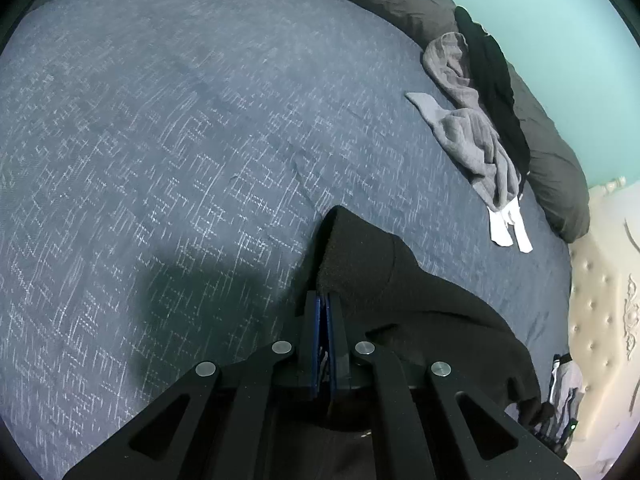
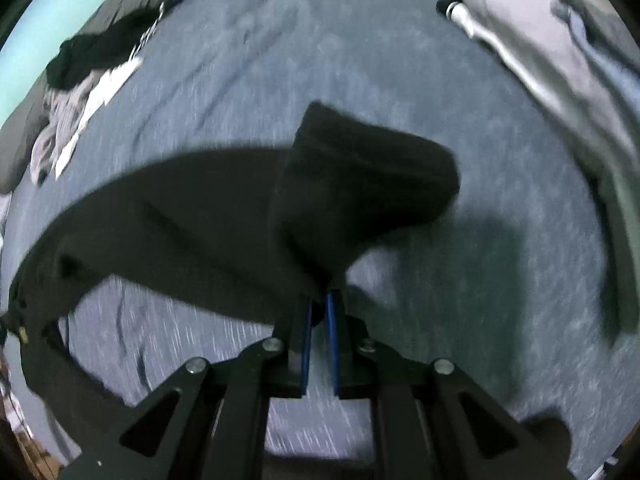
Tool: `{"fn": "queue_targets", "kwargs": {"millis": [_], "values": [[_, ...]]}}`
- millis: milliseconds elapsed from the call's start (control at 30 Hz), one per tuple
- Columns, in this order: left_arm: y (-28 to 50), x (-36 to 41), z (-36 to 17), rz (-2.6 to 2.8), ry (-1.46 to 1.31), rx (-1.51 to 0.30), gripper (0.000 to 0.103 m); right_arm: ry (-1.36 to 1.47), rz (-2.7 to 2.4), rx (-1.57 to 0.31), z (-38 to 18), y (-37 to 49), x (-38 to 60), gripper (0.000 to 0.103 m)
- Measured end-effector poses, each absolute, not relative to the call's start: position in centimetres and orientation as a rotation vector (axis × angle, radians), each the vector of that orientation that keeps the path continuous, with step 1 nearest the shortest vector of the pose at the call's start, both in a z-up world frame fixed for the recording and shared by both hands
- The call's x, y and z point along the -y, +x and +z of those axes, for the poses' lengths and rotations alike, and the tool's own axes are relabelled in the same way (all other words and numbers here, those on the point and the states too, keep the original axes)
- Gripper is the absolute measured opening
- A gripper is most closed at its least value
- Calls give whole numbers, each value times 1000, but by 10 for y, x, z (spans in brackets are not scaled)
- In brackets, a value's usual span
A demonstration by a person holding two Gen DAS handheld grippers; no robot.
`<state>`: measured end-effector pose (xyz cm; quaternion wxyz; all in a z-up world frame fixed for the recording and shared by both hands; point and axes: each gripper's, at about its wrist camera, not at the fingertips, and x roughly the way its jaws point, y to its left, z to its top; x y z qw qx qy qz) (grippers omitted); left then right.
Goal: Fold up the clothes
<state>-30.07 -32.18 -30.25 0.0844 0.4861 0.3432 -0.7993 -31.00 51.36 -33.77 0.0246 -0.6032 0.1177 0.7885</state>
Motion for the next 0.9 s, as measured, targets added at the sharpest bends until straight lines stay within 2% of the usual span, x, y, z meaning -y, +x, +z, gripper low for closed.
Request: {"fn": "queue_targets", "kwargs": {"millis": [267,333,367,400,467,667,767,900], "values": [[-301,322,-301,-2388,1448,-1015,3,-1737,2474,-351,-303,-306,-529,11],[-301,322,-301,-2384,1446,-1018,3,-1695,2501,-365,-292,-313,-533,31],[-301,321,-301,-2383,1446,-1018,3,-1673,2515,-371,-287,-317,-536,48],[-301,321,-302,-2381,1447,-1017,3,-1651,2528,-378,-282,-320,-538,52],[-300,320,-301,-2383,1449,-1011,3,-1608,2554,-391,-271,-327,-542,54],[-300,320,-303,-2380,1455,-1007,3,-1586,2555,-337,-275,-349,-535,53],[-300,319,-304,-2382,1456,-1007,3,-1601,2513,-320,-285,-350,-535,24],[-299,320,-305,-2384,1458,-1011,3,-1606,2517,-299,-291,-340,-540,12]]}}
